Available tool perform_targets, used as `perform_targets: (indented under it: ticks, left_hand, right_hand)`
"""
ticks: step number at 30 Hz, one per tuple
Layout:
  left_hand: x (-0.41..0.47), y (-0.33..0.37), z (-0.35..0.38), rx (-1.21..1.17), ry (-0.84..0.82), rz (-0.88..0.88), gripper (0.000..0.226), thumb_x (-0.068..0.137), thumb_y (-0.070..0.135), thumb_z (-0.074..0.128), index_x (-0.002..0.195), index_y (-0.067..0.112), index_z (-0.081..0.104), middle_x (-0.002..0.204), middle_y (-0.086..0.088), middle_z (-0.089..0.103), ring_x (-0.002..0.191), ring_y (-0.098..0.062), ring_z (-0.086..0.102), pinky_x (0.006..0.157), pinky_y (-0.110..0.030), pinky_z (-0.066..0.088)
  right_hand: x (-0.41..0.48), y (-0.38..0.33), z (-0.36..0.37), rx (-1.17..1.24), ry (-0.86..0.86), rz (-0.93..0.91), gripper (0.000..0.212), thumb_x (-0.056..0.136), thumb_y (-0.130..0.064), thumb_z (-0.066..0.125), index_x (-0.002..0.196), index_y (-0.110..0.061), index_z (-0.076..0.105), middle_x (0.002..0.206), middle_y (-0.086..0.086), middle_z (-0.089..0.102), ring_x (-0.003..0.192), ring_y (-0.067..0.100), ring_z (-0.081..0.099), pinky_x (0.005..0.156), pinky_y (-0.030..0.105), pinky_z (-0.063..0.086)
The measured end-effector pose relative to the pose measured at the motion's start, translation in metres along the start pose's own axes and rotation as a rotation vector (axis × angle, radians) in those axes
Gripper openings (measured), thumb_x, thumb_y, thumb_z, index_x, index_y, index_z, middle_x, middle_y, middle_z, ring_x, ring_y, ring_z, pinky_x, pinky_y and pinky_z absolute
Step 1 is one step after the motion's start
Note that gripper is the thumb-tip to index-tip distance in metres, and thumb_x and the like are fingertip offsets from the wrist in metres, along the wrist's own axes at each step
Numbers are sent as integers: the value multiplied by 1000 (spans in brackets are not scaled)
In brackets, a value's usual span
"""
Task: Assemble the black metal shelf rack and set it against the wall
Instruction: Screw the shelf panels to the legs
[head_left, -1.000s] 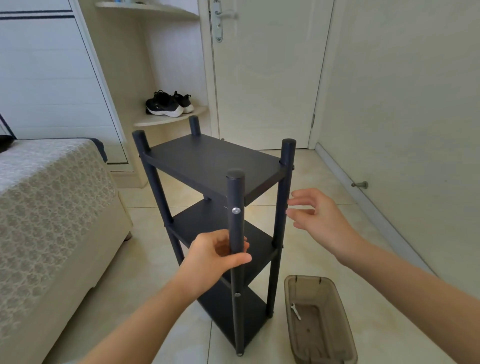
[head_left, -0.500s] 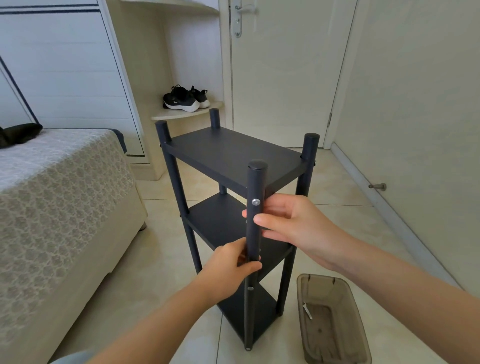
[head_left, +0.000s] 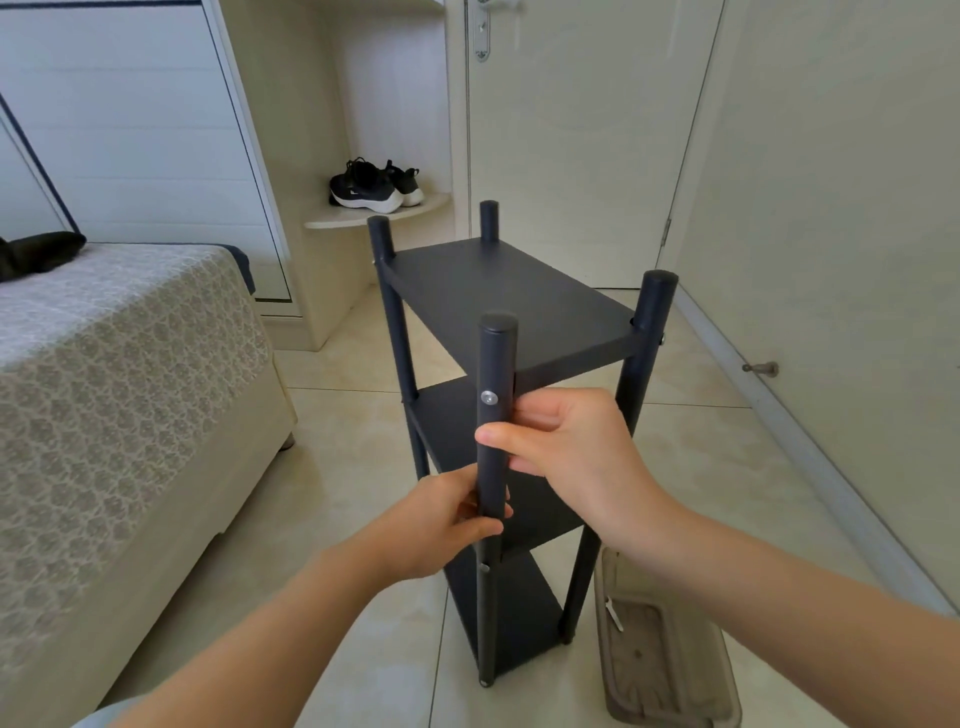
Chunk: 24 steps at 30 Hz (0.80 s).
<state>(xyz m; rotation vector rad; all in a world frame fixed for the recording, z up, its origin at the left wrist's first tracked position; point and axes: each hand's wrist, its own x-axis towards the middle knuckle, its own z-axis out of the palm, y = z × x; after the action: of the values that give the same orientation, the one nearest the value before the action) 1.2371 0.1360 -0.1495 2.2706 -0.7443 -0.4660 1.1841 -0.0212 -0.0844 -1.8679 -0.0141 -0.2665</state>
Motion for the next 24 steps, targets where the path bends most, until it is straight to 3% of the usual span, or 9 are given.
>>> perform_targets:
  ticks: [3, 6, 10, 12, 16, 19, 22, 24]
  left_hand:
    - [1, 0, -6, 14, 21, -21, 22, 99, 20, 62, 119, 26, 56, 118, 7, 67, 110, -10, 65, 102, -26, 51]
    - [3, -3, -12, 30, 108, -77, 22, 97, 17, 66, 114, 27, 55, 114, 5, 68, 106, -11, 65, 98, -27, 54]
    - [4, -17, -20, 9, 349, -246, 33, 94, 12, 68, 124, 18, 56, 115, 2, 66, 106, -17, 64, 96, -31, 52]
    - [2, -25, -25, -14, 478, -315, 32, 92, 13, 70, 122, 16, 59, 105, 5, 65, 93, -13, 63, 89, -29, 53]
    - [3, -28, -23, 81, 539, -489, 21, 94, 31, 69, 90, 10, 70, 74, 2, 68, 65, -11, 66, 56, -18, 49]
    - [7, -17, -10, -59, 464, -503, 27, 94, 32, 68, 75, 14, 68, 65, -1, 71, 54, -12, 70, 50, -18, 55]
    - [13, -1, 7, -74, 380, -318, 13, 95, 32, 68, 94, 20, 73, 79, 10, 72, 70, -6, 71, 70, -15, 58]
    - [18, 9, 17, -53, 329, -205, 25, 96, 31, 67, 120, 25, 68, 97, 17, 69, 81, 4, 65, 73, -4, 47]
  right_hand:
    - [5, -3, -1, 12, -57, 7, 12, 85, -19, 74, 97, -22, 75, 91, -10, 76, 89, 5, 71, 75, 23, 60]
    - [6, -5, -9, -79, -46, -15, 26, 88, -23, 72, 113, -21, 73, 106, -11, 73, 99, 4, 68, 86, 28, 59]
    - [6, -7, -38, -133, 50, -79, 12, 91, -27, 68, 96, -19, 75, 86, -10, 76, 85, 2, 71, 86, 31, 58]
    - [8, -3, -52, -147, 117, -83, 17, 95, -29, 61, 90, -16, 71, 78, -9, 76, 76, 3, 72, 84, 31, 57]
    - [16, 17, -74, -165, 163, 15, 10, 95, -27, 61, 99, -18, 63, 88, -1, 75, 81, 11, 72, 87, 41, 57]
    - [21, 28, -78, -193, 57, 79, 24, 96, -28, 61, 119, -24, 59, 107, -4, 70, 101, 13, 67, 85, 32, 58]
    - [28, 29, -73, -187, -20, 64, 36, 98, -28, 58, 133, -29, 53, 114, -12, 65, 108, 7, 62, 82, 17, 54]
    - [33, 26, -69, -180, -12, 48, 40, 98, -26, 58, 137, -29, 51, 119, -9, 64, 110, 8, 61, 95, 26, 52]
